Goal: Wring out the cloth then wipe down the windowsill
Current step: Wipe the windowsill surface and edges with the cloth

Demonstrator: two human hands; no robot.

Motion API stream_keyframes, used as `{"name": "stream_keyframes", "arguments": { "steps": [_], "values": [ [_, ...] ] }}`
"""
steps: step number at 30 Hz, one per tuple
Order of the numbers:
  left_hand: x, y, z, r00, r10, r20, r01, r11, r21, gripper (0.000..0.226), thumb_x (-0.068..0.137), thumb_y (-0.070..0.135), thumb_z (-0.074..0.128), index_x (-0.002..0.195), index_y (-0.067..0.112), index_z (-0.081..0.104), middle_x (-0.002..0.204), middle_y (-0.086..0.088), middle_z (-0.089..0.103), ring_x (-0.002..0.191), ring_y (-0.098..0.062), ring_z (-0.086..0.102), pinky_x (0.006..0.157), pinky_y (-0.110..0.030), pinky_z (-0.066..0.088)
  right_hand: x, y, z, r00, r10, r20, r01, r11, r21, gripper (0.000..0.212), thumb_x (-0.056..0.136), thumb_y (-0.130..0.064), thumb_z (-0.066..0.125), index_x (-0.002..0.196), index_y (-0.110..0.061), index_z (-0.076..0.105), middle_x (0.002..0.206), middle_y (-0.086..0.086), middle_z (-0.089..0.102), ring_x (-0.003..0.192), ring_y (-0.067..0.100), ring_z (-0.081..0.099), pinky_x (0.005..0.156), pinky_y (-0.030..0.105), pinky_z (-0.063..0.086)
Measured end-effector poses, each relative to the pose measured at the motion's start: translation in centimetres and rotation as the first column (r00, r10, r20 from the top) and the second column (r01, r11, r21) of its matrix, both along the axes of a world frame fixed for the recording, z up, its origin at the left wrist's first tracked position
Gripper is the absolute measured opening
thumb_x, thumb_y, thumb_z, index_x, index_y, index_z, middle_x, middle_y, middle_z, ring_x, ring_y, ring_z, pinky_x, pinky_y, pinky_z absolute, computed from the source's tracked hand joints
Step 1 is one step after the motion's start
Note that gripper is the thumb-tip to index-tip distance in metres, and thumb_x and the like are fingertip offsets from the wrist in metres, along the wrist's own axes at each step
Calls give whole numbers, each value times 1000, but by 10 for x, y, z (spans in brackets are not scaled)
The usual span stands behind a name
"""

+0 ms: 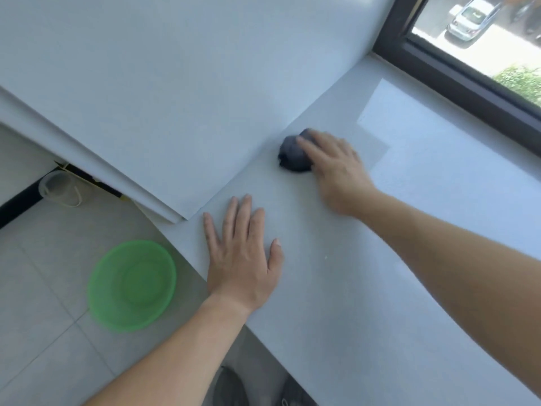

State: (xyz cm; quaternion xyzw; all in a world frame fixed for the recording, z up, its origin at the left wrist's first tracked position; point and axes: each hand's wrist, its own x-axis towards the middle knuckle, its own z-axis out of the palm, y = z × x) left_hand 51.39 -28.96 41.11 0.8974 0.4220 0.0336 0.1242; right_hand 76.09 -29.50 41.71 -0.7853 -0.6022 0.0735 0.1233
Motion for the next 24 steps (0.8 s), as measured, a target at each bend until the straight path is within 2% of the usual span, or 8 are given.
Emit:
{"name": "stream_keyframes", "arguments": {
  "steps": [2,4,8,10,15,19,22,24],
  "values": [
    [-1,0,-1,1000,1,1,-1,1000,0,63,92,45,31,143,10,42,161,-9,27,151,-26,15,117,-64,6,9,8,3,964,-261,-53,261,965,-2,62,93,-9,44,151,-29,32,159,-2,27,139,28,29,118,45,20],
    [-1,0,-2,1000,0,25,1,1000,-6,62,94,47,29,142,10,42,161,-10,26,151,-26,15,117,-64,5,-15,6,3,940,-334,-77,334,942,-11,64,93,-12,42,152,-32,28,162,-3,20,143,27,24,120,46,16],
    [-3,0,-1,998,-1,71,1,1000,-11,61,95,46,25,141,10,44,161,-10,27,151,-25,15,118,-63,3,-55,-60,-3,993,105,-45,-107,994,-35,60,94,-15,41,151,-32,33,162,1,24,145,28,26,119,45,19],
    [-2,0,0,997,0,72,1,1000,-14,61,95,45,24,141,10,43,161,-9,25,152,-25,13,118,-62,2,-24,-83,-5,990,142,8,-141,989,-39,62,91,-13,40,150,-31,35,159,4,31,142,32,34,116,46,23],
    [-3,-1,0,998,1,60,0,1000,-16,64,96,50,17,144,12,39,163,-7,20,152,-23,7,119,-60,-3,27,-76,0,887,-455,-75,451,890,-59,59,98,-15,42,153,-30,28,163,0,19,144,33,24,117,45,18],
    [-4,0,-1,994,2,113,0,1000,-20,62,97,48,19,142,12,43,162,-9,24,152,-23,10,119,-60,-3,-52,-113,-7,992,-118,-35,118,993,-1,59,93,-17,47,149,-30,34,161,6,28,143,36,31,116,49,26],
    [-11,-3,2,983,10,182,-2,999,-43,60,98,45,21,139,9,46,160,-13,28,152,-25,10,120,-57,-3,-70,-148,-5,993,109,-54,-113,991,-69,54,99,-21,40,150,-37,31,162,-2,25,148,25,24,121,44,17],
    [-21,-14,4,986,42,163,-32,998,-59,60,97,45,22,141,11,44,161,-14,24,153,-25,5,120,-54,-7,-42,-142,-3,998,66,-21,-67,995,-75,55,99,-21,38,150,-37,31,162,-4,26,148,25,23,122,45,12]
  ]
}}
